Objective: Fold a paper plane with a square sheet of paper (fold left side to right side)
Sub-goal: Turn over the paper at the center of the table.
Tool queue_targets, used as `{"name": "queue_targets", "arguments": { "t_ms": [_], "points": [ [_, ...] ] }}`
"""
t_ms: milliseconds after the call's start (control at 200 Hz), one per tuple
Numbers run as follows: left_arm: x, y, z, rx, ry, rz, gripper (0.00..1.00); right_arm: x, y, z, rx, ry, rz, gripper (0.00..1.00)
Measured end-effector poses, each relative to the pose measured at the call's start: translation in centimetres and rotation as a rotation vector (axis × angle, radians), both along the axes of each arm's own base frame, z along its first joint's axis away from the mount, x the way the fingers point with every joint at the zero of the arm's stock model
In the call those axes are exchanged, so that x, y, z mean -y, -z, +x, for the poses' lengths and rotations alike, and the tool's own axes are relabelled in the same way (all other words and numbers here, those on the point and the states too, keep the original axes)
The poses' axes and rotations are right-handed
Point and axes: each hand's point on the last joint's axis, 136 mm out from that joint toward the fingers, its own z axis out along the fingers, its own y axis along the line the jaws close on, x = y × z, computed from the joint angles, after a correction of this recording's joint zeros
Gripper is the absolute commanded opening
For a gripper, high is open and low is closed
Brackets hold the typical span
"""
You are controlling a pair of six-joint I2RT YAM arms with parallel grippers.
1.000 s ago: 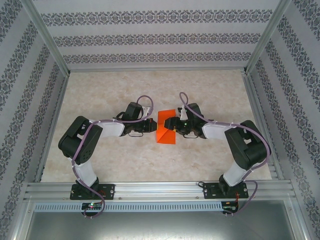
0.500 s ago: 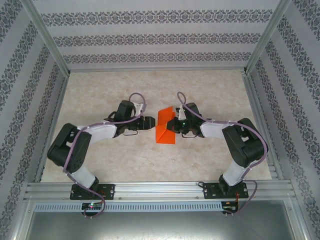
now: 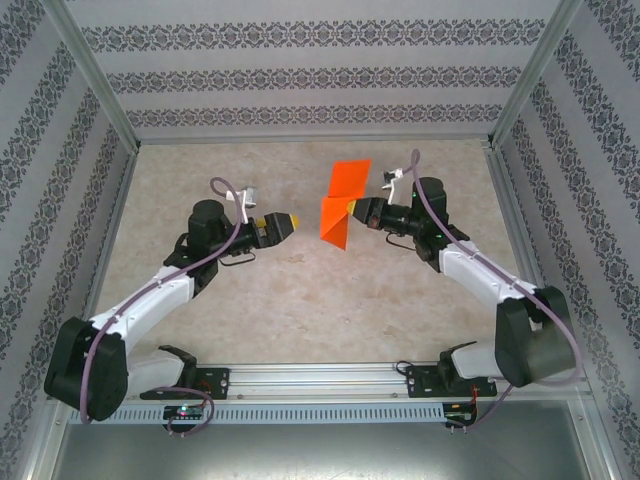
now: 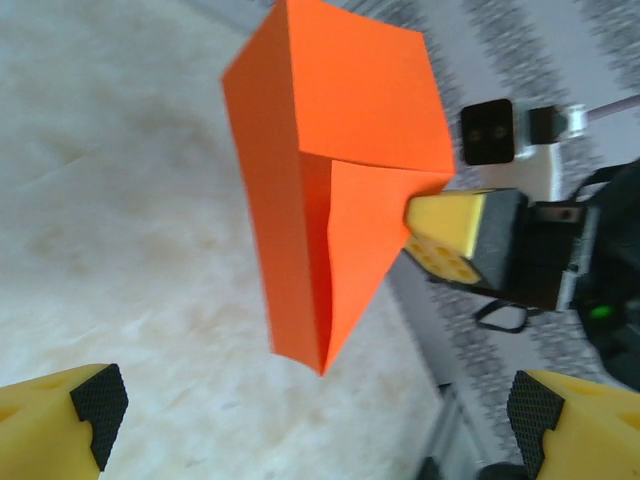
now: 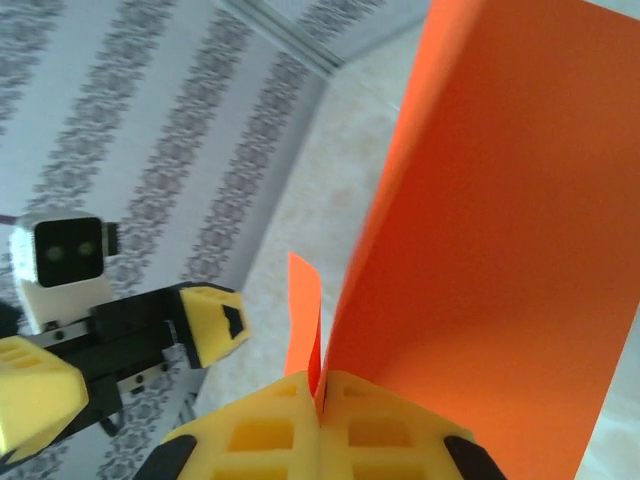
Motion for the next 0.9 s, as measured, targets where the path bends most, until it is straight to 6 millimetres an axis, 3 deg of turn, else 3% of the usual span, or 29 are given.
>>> {"name": "queue_targets", "arguments": {
  "t_ms": [190,360,600,899],
  "points": [
    [1.3,-5.3,-0.8,0.059,0.084,-0.195,1.00,-0.3,-7.3,-2.5,0.179,-0.064,0.081,0.00],
    [3.5,-8.2,-1.9,0.089,0.180,-0.274,1.00,-1.5,-11.2,-4.9,0.268,-0.129,0.121,0.00],
    [5.9,-10.4,-3.7,0.136,0.288,-0.326,0.96,-3.1,-12.0,-6.4,0.271,-0.189,0.129,0.00],
    [7.1,-11.0,-4.4,0.150,0.330,-0.351,0.49,-3.6,-12.0,-6.9,0.264,-0.212,0.130,0.00]
  ]
}}
